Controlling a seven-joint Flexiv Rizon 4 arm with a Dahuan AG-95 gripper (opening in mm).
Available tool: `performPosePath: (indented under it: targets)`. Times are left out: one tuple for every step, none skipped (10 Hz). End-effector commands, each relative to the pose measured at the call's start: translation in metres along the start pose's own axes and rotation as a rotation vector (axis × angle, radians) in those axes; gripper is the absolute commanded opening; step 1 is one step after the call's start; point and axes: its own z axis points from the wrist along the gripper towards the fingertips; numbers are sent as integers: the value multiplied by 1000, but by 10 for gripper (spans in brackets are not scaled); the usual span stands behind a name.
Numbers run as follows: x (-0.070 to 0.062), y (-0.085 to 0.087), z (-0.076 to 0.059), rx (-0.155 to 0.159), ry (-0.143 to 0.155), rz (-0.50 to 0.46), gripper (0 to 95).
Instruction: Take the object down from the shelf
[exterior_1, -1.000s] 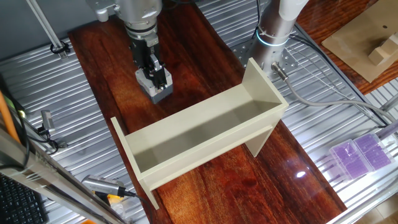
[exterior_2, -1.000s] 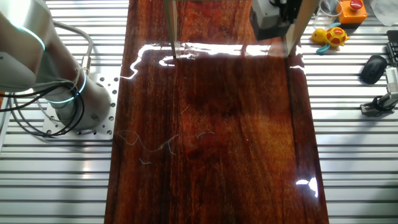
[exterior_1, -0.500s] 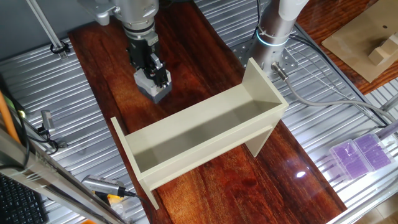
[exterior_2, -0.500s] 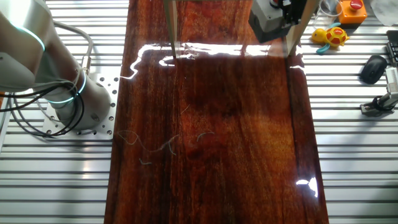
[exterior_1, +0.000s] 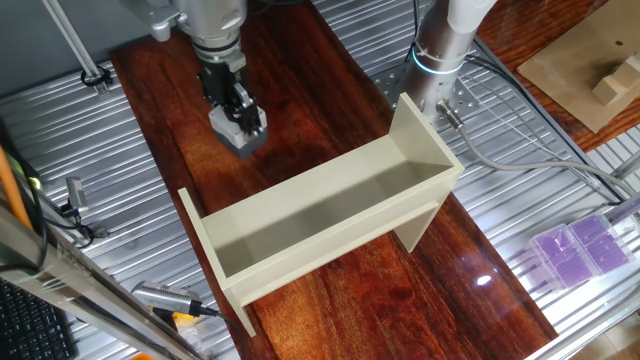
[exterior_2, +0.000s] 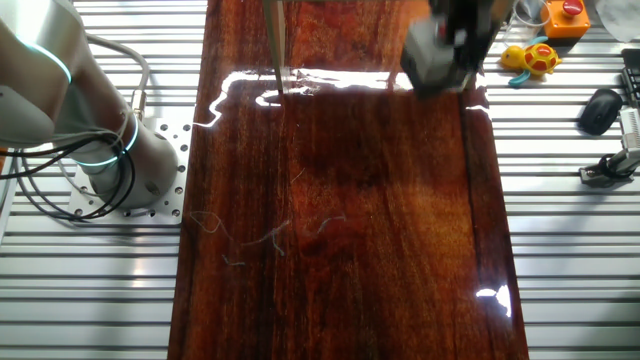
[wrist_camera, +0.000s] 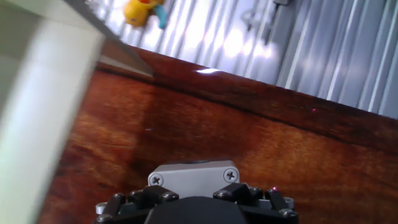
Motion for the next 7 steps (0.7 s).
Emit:
performPosePath:
  targets:
    - [0, -4, 4, 10, 38, -43, 0]
    - [0, -4, 4, 14, 49, -33, 0]
    - [0, -4, 4, 17, 60, -17, 0]
    - [0, -4, 4, 33, 75, 0, 0]
    - [0, -4, 4, 46, 84, 9, 0]
    - [1, -6, 9, 45, 82, 11, 0]
    - [2, -9, 18, 39, 81, 12, 0]
